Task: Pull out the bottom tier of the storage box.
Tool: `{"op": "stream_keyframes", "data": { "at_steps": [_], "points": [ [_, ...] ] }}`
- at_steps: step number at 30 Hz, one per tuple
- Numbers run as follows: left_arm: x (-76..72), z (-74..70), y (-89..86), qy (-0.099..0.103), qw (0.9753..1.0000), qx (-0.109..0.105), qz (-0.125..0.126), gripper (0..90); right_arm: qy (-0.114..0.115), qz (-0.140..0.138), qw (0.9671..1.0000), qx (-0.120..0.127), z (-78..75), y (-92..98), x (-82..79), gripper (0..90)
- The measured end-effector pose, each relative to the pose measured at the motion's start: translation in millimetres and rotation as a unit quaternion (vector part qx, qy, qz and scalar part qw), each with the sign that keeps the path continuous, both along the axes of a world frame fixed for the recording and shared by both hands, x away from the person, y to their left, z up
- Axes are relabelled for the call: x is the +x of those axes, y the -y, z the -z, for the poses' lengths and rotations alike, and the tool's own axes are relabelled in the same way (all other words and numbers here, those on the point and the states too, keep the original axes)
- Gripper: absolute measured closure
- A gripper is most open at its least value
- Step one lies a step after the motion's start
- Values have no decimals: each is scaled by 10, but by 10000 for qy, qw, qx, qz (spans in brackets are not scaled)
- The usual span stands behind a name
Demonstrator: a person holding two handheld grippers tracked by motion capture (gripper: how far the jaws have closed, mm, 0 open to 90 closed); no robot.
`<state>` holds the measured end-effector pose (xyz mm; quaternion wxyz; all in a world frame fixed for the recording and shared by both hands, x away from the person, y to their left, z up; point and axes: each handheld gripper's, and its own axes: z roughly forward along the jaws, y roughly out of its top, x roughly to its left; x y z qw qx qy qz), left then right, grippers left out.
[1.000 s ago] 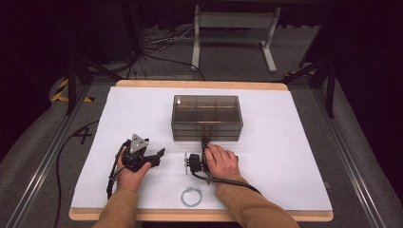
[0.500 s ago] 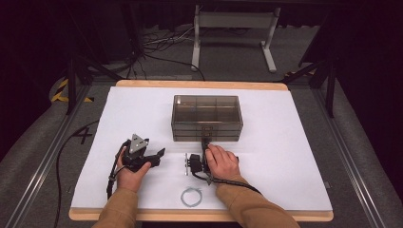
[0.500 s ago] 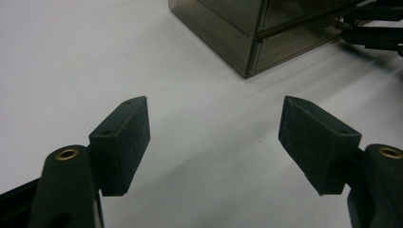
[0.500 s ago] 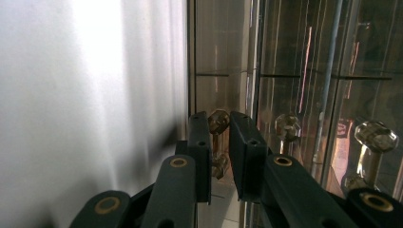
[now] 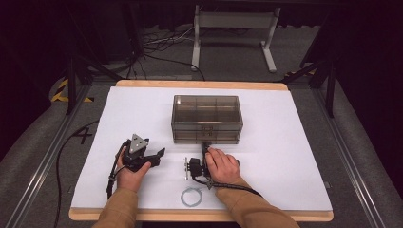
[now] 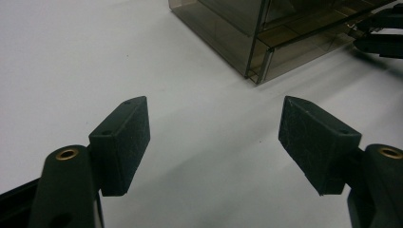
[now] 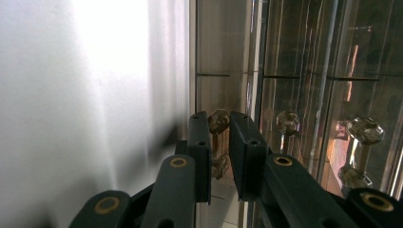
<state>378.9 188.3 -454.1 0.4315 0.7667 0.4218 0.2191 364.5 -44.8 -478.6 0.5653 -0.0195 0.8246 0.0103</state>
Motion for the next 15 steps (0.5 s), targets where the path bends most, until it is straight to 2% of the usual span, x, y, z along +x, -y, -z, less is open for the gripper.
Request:
{"op": "stream_keyframes", "data": {
  "at_steps": [15],
  "points": [
    [18, 1, 1, -42, 10000, -3, 17, 268, 15, -66, 10000, 47, -17, 16, -124, 799]
  ]
}}
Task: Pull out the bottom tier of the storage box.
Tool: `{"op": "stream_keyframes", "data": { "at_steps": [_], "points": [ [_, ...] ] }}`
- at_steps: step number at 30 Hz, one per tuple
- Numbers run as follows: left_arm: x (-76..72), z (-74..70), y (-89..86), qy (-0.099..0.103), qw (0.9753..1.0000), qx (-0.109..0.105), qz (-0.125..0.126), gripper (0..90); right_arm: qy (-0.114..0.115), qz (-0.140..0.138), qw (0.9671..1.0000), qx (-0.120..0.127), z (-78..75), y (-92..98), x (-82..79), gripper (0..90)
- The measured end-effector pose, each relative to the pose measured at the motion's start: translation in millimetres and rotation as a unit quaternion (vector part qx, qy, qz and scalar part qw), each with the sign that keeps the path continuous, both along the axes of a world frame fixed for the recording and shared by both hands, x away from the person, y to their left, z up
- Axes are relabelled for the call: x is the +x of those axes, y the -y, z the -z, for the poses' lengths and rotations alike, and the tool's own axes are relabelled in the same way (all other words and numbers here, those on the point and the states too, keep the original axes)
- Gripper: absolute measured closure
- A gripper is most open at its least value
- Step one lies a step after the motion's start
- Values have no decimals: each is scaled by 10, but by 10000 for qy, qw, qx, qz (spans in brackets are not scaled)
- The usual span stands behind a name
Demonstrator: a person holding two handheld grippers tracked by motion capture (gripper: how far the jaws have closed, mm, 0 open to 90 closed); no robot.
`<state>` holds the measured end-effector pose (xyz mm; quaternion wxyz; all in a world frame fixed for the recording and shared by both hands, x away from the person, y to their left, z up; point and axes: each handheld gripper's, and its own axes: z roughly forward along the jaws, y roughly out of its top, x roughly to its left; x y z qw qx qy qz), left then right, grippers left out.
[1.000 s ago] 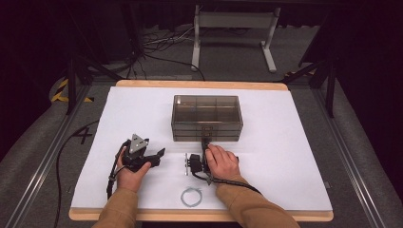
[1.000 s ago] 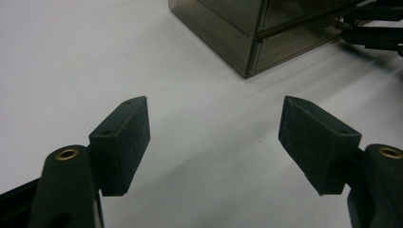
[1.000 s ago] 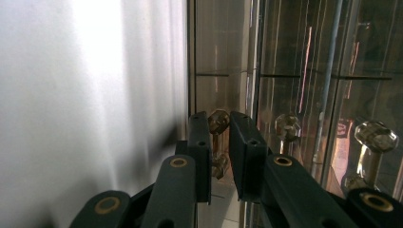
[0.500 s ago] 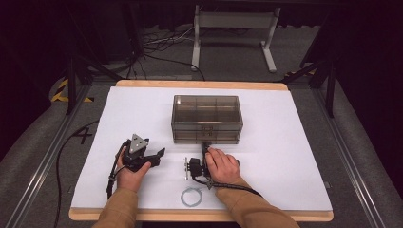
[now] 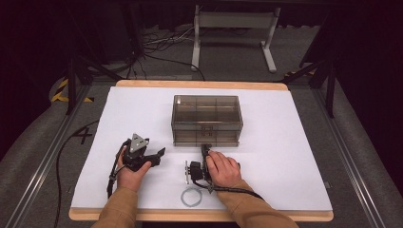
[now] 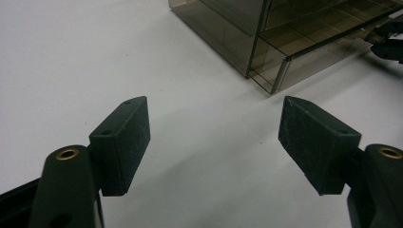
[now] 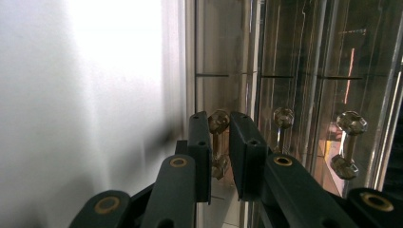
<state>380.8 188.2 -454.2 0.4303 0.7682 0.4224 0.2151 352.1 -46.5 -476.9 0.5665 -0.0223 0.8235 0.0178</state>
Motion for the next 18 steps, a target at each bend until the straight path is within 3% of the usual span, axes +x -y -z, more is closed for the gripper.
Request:
{"op": "stream_keyframes", "data": {
  "at_steps": [18],
  "points": [
    [0, 0, 0, 0, 10000, 4, -5, 267, -35, -99, 9999, 40, 4, 20, -157, 798]
  ]
}}
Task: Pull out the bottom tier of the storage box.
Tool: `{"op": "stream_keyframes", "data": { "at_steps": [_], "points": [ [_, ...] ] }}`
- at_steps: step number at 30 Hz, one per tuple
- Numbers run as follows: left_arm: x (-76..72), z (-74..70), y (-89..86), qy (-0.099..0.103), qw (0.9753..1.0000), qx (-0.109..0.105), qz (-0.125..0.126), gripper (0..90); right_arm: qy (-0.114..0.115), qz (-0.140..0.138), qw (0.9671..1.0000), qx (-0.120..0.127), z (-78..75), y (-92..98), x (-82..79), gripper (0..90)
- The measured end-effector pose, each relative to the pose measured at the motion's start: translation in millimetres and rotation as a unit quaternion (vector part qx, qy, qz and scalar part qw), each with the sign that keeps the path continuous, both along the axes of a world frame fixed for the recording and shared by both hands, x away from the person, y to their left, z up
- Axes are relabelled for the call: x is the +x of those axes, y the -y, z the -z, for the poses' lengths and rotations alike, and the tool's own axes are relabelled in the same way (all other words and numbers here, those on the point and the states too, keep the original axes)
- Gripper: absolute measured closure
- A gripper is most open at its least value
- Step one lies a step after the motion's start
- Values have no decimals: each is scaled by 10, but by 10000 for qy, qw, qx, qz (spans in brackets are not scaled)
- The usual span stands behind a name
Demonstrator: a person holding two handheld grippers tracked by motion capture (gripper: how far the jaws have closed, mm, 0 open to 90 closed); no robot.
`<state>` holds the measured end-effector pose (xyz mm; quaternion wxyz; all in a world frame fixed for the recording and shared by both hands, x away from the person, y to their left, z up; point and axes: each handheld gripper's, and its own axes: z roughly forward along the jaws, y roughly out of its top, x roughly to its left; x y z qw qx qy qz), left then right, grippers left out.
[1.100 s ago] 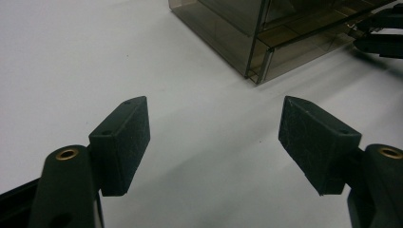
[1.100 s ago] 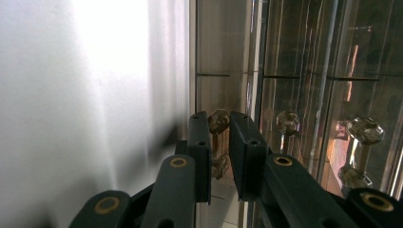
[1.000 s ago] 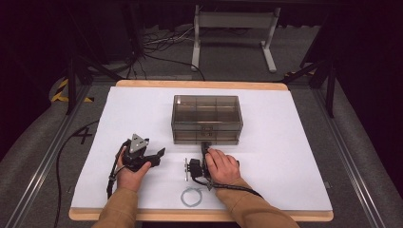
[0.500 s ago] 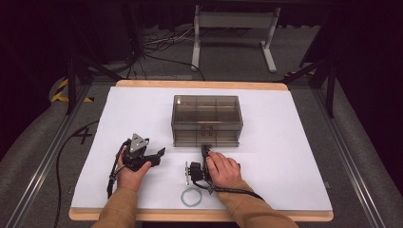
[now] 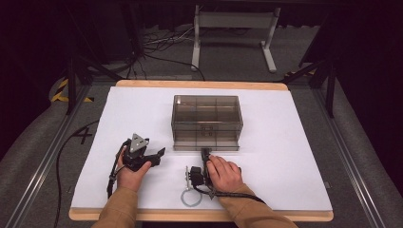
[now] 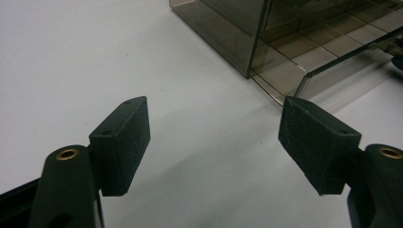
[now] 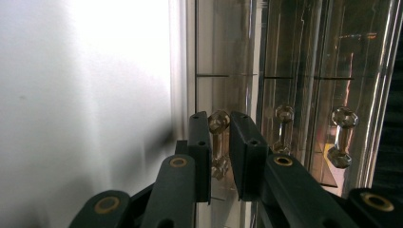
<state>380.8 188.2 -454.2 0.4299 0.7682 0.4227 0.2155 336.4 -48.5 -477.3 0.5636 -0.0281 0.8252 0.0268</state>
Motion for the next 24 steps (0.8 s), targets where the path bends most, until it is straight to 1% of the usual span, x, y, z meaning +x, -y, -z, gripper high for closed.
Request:
{"op": "stream_keyframes", "data": {
  "at_steps": [5, 13, 16, 20, 24],
  "points": [
    [-1, 0, 2, 7, 10000, 8, -4, 267, -19, -18, 10000, 11, 4, 1, -31, 797],
    [-1, 2, 3, 18, 10000, 5, -11, 267, -37, -14, 10000, 53, 2, 9, -35, 796],
    [-1, 2, 3, 18, 10000, 4, -14, 267, -66, -36, 10000, 43, 1, 11, -29, 794],
    [-1, 2, 3, 18, 10000, 5, -13, 267, -123, -14, 9999, 105, -7, 18, -29, 789],
    [-1, 1, 3, 18, 10000, 9, -12, 267, -146, -51, 9997, 168, -26, 24, -37, 751]
  ]
}}
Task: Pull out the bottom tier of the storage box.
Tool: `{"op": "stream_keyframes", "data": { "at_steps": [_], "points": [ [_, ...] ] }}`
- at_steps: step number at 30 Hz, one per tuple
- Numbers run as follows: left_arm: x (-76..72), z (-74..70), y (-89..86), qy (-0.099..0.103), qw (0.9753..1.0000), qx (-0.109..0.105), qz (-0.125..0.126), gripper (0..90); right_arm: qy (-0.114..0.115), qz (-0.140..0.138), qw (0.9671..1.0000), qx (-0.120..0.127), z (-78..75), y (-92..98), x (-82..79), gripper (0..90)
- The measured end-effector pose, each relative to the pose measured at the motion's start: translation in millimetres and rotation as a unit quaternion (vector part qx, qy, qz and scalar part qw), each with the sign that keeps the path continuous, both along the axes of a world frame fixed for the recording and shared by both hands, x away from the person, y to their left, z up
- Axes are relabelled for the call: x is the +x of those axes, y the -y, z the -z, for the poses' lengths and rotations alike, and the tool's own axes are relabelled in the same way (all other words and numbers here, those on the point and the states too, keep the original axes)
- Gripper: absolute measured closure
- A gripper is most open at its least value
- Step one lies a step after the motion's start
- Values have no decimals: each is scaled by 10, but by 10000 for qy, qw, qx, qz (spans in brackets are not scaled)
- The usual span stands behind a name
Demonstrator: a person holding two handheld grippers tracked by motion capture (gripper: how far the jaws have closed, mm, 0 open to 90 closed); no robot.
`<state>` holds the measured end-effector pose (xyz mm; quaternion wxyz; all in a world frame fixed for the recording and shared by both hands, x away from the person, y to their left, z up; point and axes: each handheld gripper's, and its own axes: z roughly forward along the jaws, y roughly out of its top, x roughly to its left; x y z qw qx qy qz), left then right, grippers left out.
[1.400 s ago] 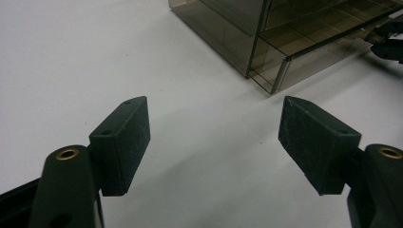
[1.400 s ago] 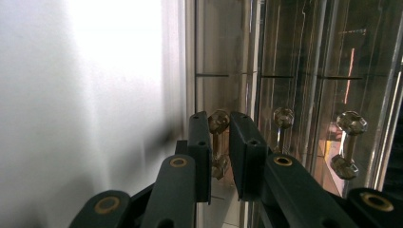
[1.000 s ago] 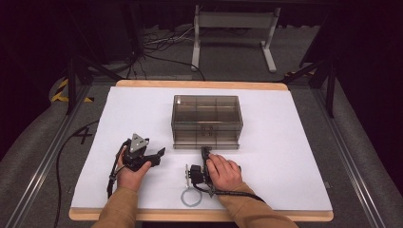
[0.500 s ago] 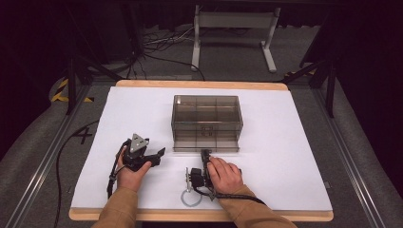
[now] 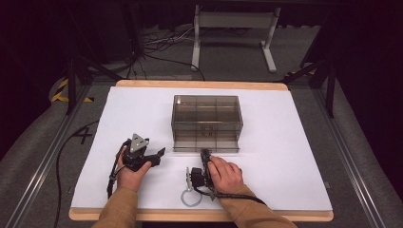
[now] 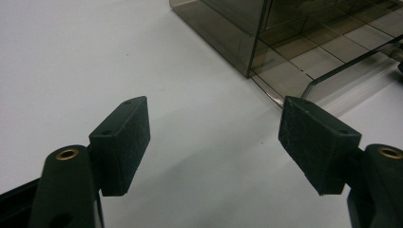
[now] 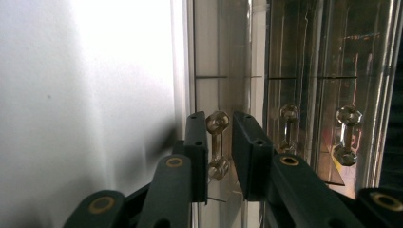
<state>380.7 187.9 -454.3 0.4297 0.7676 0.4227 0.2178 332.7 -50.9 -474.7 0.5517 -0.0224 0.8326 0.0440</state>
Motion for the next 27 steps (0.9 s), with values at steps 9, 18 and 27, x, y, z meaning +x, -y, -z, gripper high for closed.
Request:
{"op": "stream_keyframes", "data": {
  "at_steps": [9, 18, 27],
  "points": [
    [2, -1, -1, -19, 10000, 1, 2, 267, -220, -179, 9987, 431, -98, 76, 7, 714],
    [3, -1, -3, -22, 10000, 0, 3, 267, -580, -268, 9925, 1045, -247, 225, 79, 699],
    [4, -1, -2, -25, 10000, 3, 3, 267, -965, -280, 9834, 1514, -319, 320, 108, 680]
  ]
}}
